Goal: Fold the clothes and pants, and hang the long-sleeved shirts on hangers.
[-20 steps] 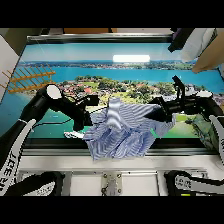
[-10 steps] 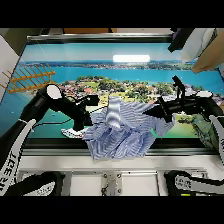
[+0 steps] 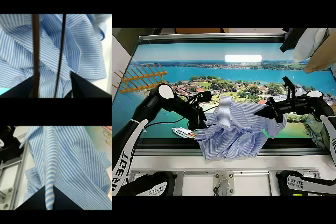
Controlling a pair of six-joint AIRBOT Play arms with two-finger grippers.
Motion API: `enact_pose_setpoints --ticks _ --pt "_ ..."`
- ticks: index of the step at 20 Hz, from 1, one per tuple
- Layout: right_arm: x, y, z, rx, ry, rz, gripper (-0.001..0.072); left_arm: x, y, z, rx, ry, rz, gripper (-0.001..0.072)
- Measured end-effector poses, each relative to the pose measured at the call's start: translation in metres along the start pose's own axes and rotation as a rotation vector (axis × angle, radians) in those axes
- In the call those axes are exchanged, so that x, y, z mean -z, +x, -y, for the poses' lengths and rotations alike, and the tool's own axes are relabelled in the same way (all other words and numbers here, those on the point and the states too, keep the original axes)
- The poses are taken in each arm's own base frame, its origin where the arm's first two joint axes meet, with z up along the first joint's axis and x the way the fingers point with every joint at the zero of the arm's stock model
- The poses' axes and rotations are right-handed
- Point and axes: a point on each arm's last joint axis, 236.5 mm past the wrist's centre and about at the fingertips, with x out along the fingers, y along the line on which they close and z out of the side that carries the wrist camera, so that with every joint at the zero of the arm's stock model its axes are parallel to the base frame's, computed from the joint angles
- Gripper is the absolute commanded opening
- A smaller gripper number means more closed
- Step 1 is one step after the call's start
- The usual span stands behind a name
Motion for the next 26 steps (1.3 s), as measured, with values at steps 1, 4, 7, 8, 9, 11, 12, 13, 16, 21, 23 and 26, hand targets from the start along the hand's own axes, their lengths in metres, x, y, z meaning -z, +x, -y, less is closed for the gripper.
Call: enact_pose_setpoints --ticks 1,4,7,8,9,11,12,13,16,21,23,26 --pt "0.000 0.000 0.000 -0.001 -0.001 0.002 0.0015 -0.001 0.000 0.001 0.004 -0.022 0.002 0.0389" --pt "0.000 0.000 0.000 0.000 0.000 0.001 0.0015 0.001 -0.001 0.000 0.003 -0.092 -0.001 0.0389" --pt "0.000 0.000 0.000 -0.001 -0.001 0.002 0.0015 0.008 -0.007 -0.006 -0.007 -0.179 0.006 0.0389" --pt "0.000 0.000 0.000 0.000 0.000 0.001 0.0014 0.012 -0.010 -0.008 -0.008 -0.204 0.005 0.0388" --pt "0.000 0.000 0.000 0.000 -0.001 0.001 0.0014 0.015 -0.013 -0.007 0.004 -0.228 0.005 0.0388" --pt "-0.001 0.000 0.003 0.014 -0.001 0.003 0.0014 0.019 -0.015 -0.005 0.015 -0.250 0.001 0.0388" --pt "-0.001 0.000 0.004 0.017 0.000 0.004 0.0014 0.019 -0.016 -0.006 0.015 -0.265 0.002 0.0388" --pt "-0.002 0.000 0.005 0.023 0.009 0.008 0.0014 0.021 -0.019 -0.009 0.004 -0.286 0.009 0.0388" --pt "-0.013 -0.002 0.004 0.055 -0.008 0.018 0.0014 0.023 -0.052 -0.034 -0.142 -0.403 0.095 0.0388" --pt "-0.037 -0.010 -0.003 0.121 -0.064 0.050 0.0014 0.034 -0.119 -0.052 -0.386 -0.669 0.281 0.0391" --pt "-0.046 -0.013 -0.003 0.161 -0.081 0.055 0.0014 0.043 -0.117 -0.042 -0.406 -0.779 0.324 0.0394" --pt "-0.056 -0.017 -0.004 0.208 -0.099 0.060 0.0014 0.053 -0.083 -0.023 -0.377 -0.911 0.350 0.0522"
